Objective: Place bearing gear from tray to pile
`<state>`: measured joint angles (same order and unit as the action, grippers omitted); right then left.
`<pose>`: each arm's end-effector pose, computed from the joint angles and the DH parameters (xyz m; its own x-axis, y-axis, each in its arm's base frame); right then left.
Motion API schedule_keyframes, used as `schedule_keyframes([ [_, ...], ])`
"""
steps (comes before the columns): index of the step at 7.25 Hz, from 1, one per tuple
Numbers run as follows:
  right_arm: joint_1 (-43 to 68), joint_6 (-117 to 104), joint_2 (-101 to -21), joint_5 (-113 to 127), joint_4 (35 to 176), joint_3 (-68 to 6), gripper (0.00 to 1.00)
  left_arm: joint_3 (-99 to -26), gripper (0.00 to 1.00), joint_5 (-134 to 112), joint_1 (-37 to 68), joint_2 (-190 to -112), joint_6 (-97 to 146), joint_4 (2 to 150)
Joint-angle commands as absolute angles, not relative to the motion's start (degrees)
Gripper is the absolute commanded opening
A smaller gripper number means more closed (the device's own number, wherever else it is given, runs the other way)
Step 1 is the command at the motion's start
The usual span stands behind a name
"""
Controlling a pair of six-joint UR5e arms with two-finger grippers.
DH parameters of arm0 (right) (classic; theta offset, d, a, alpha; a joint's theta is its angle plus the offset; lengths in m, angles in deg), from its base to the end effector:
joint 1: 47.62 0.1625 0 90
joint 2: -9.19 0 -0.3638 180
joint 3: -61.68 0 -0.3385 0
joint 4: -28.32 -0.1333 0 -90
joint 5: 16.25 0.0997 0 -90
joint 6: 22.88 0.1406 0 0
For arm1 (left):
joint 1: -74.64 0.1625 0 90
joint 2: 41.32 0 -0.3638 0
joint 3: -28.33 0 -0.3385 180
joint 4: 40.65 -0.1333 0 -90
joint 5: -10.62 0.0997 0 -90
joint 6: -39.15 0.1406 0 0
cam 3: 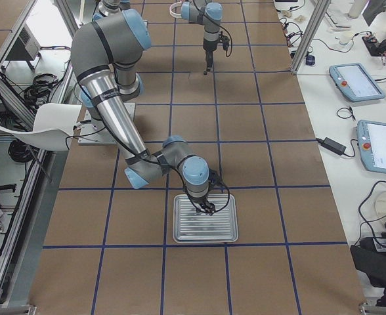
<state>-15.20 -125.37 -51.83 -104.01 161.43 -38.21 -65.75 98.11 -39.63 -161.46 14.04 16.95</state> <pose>-0.3895 -0.4118 0.1356 -0.7055 -0.7041 0.0806 -0.7075 0.7064 -0.0221 -0.3564 -0.4511 0.1432 -0.9995 -0.0160 0.0262 -0.0147 0.9988 0.0473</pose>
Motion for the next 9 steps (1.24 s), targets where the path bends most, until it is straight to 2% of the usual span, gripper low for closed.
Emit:
schedule_keyframes([
  [1, -16.0, -126.5, -49.9, -104.1, 161.1, -37.3, 0.84, -65.7, 1.00, 98.9, -39.7, -162.9, 14.4, 16.1],
  [2, -16.2, -126.8, -49.9, -104.1, 161.1, -37.3, 0.64, -65.7, 1.00, 98.9, -39.7, -163.8, 13.9, 16.0],
  [3, -16.2, -126.8, -49.9, -104.1, 161.1, -37.3, 0.40, -65.7, 1.00, 98.9, -39.7, -164.8, 14.0, 15.9],
  [4, -16.2, -127.2, -49.9, -104.1, 160.3, -37.0, 0.19, -65.6, 0.95, 98.9, -39.7, -165.4, 14.1, 15.9],
  [5, -16.2, -127.2, -49.9, -104.1, 158.2, -36.9, 0.08, -65.4, 0.85, 98.8, -39.7, -165.4, 13.9, 15.8],
  [6, -16.2, -126.9, -50.0, -104.1, 158.0, -36.8, 0.06, -65.8, 0.76, 98.1, -40.1, -165.4, 13.9, 15.9],
  [7, -16.2, -126.7, -50.4, -104.2, 157.7, -36.6, 0.03, -65.8, 0.75, 98.1, -40.8, -165.0, 13.9, 16.2],
  [9, -15.5, -125.6, -56.7, -104.1, 149.5, -34.5, 0.02, -65.8, 0.48, 98.2, -41.3, -165.0, 14.0, 16.0],
])
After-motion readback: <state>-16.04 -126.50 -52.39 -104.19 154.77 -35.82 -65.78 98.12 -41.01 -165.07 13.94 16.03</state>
